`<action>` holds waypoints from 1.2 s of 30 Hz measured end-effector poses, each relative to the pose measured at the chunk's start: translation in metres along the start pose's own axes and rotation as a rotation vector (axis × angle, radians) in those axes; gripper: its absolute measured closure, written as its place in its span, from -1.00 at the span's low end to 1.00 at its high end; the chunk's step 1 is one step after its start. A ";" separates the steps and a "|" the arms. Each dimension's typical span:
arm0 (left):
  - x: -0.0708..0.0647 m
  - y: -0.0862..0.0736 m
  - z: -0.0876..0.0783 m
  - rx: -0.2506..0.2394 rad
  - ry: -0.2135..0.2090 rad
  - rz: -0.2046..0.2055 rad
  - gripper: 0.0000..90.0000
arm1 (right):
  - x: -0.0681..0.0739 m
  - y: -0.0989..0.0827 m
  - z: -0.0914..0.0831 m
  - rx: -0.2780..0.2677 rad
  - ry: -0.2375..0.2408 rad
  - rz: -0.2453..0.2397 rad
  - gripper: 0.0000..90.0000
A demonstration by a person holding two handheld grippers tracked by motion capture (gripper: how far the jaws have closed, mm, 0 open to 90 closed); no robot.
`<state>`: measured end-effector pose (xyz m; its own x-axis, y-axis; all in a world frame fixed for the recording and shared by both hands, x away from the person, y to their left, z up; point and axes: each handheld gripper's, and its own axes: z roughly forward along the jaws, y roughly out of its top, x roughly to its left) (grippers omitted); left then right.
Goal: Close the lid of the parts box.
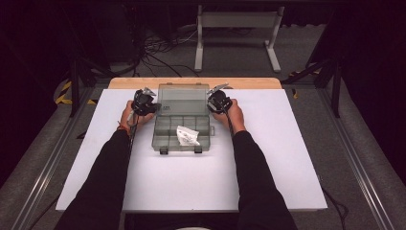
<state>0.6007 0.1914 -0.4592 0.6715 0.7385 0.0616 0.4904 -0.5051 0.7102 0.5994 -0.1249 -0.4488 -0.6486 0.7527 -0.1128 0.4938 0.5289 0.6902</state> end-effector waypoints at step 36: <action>-0.018 0.021 -0.055 -0.207 0.097 -0.041 0.98 | 0.010 0.015 -0.049 -0.251 -0.070 0.044 1.00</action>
<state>0.5681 0.1920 -0.4067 0.5921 0.8008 0.0898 0.3846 -0.3787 0.8418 0.5717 -0.1284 -0.4050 -0.5840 0.8025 -0.1222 0.3555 0.3881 0.8503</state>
